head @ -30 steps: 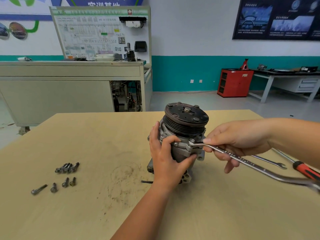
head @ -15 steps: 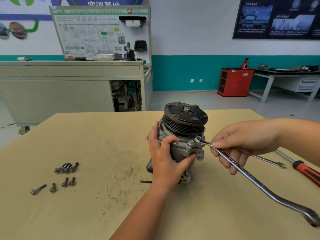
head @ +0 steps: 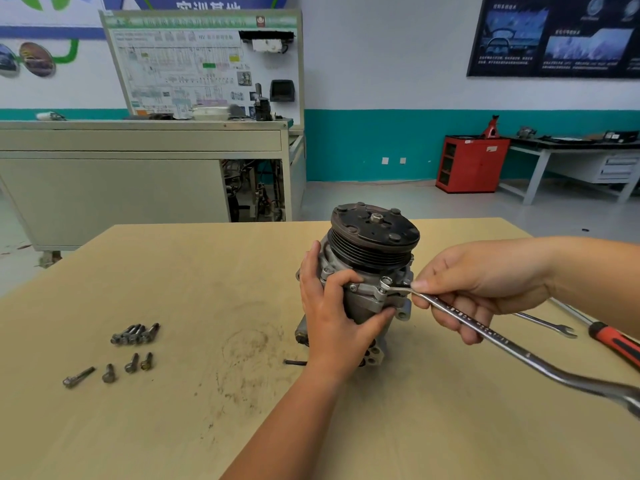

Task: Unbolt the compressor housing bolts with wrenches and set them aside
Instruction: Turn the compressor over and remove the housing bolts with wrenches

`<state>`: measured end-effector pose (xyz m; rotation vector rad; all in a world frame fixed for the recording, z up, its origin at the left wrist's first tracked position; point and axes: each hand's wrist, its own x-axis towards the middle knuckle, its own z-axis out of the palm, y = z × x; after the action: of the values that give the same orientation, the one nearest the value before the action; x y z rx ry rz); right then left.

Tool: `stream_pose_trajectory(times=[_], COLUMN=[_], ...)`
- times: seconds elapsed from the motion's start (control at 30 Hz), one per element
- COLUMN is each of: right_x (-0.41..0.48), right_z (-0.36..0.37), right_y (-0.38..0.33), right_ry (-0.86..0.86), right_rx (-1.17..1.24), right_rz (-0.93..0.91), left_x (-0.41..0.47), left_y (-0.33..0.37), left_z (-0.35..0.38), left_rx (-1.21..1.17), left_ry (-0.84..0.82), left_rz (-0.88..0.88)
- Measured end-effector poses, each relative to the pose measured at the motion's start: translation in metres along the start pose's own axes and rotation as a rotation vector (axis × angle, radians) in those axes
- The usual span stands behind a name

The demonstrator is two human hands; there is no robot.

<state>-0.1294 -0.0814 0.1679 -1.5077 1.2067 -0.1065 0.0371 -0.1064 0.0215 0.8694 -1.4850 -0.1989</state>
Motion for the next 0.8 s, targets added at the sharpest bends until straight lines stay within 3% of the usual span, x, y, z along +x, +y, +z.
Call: stream_pose_trajectory(times=[0.1,0.2,0.23,0.27,0.47,0.8], right_x=[0.0,0.004,0.005,0.005,-0.003,0.002], right_z=[-0.01,-0.028,-0.032,-0.034,-0.029,-0.002], right_y=[-0.009,-0.014,-0.015,-0.013,0.009,0.002], right_ry=[0.015,0.291,0.35,0.353,0.025,0.069], right_rx=[-0.231,-0.736,-0.805,-0.8,-0.21,0.018], right_rz=[0.046,-0.067,-0.124,-0.145,-0.046,-0.063], left_x=[0.0,0.001,0.0,0.0,0.001,0.001], left_y=[-0.001,0.0,-0.001,-0.001,-0.002,0.0], left_z=[0.0,-0.001,-0.001,-0.001,-0.001,0.0], left_rx=[-0.001,-0.006,-0.005,-0.003,0.003,-0.003], left_ry=[-0.002,0.0,-0.001,-0.004,-0.015,-0.009], left_rz=[0.008,0.014,0.014,0.014,0.014,0.007])
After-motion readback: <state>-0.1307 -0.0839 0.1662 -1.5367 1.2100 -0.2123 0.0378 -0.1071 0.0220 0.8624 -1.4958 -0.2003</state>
